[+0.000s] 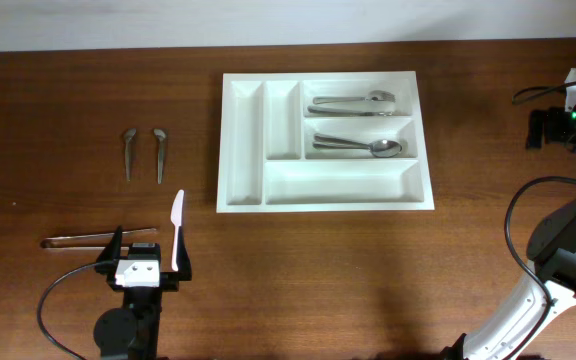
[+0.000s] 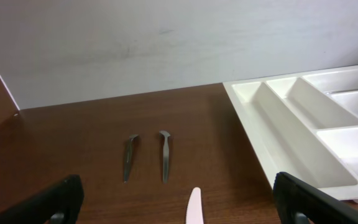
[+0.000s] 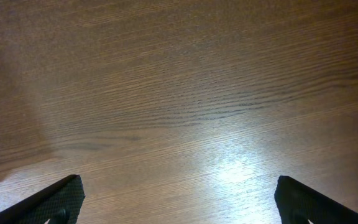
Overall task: Pack container
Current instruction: 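Move the left gripper over the long metal chopsticks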
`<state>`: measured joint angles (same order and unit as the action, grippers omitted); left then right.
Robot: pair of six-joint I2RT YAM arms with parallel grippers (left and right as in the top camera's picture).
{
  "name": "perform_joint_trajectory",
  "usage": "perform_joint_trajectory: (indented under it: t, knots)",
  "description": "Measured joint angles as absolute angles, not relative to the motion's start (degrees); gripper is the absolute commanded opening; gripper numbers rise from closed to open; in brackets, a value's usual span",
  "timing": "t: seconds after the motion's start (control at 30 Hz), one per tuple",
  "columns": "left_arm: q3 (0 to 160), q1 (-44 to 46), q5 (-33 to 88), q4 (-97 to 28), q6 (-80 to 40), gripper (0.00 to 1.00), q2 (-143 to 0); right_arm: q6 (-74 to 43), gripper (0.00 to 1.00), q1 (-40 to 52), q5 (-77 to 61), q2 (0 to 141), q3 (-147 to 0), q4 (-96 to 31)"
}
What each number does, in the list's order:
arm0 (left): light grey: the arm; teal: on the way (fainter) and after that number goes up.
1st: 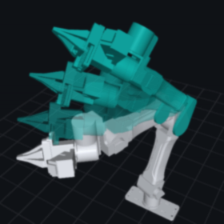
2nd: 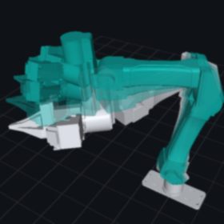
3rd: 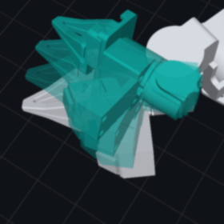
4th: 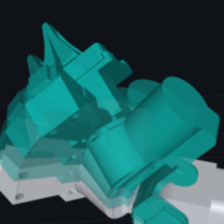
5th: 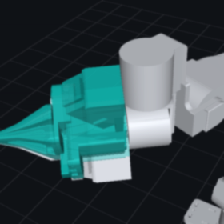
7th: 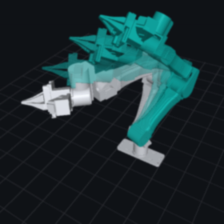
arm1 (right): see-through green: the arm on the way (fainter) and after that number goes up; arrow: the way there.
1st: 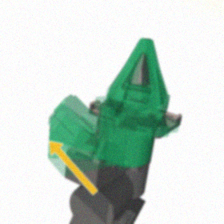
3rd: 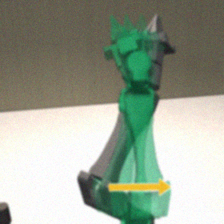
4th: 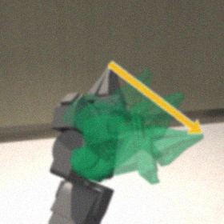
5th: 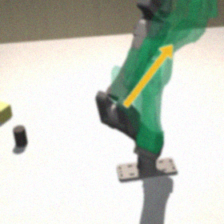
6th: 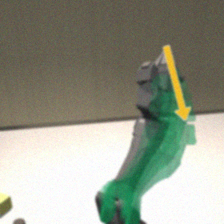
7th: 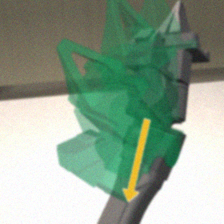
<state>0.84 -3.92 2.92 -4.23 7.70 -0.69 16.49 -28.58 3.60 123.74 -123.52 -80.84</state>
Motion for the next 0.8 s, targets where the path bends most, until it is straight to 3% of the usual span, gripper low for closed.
perform_joint_trajectory:
  t: [0.17,0.37,0.63,0.8]
  knots:
    - [1.3,-3.9,3.0,-5.3,5.7,0.99,-0.7,16.5,0.99,-28.6,3.6,123.8,-123.5,-80.8]
    - [12.8,-4.3,2.3,-22.2,4.4,0.99,-5.5,16.4,0.99,-28.6,3.6,123.8,-123.5,-80.7]
    - [42.8,-8.4,-1.2,-47.2,4.2,0.99,-30.5,16.4,0.99,-28.6,3.4,123.8,-123.5,-80.8]
    - [59.7,-10.0,0.2,-50.9,3.8,0.99,-48.9,16.4,0.99,-28.6,3.4,123.8,-123.5,-80.7]
